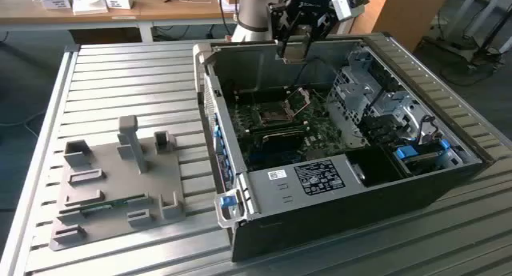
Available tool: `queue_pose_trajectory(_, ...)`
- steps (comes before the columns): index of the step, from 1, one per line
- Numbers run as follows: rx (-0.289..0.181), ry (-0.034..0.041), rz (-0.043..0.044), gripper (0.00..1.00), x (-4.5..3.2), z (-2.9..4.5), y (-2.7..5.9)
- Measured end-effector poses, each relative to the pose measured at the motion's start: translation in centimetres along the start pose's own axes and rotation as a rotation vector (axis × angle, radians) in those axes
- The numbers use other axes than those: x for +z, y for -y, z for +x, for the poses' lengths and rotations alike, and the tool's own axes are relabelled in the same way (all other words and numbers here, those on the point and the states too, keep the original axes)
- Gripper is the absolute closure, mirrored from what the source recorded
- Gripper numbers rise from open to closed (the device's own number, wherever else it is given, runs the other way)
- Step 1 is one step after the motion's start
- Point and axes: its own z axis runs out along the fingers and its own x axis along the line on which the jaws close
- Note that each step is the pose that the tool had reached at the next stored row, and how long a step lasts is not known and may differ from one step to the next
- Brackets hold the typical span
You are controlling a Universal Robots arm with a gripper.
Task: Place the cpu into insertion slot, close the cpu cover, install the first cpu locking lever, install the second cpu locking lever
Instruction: 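Place the cpu into insertion slot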
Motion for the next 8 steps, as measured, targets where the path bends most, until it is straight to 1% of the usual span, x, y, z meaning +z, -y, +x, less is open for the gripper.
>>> queue_pose_trajectory(8, 0.0, 0.0, 0.0001, 0.46, 0.09, 0.0, 0.01)
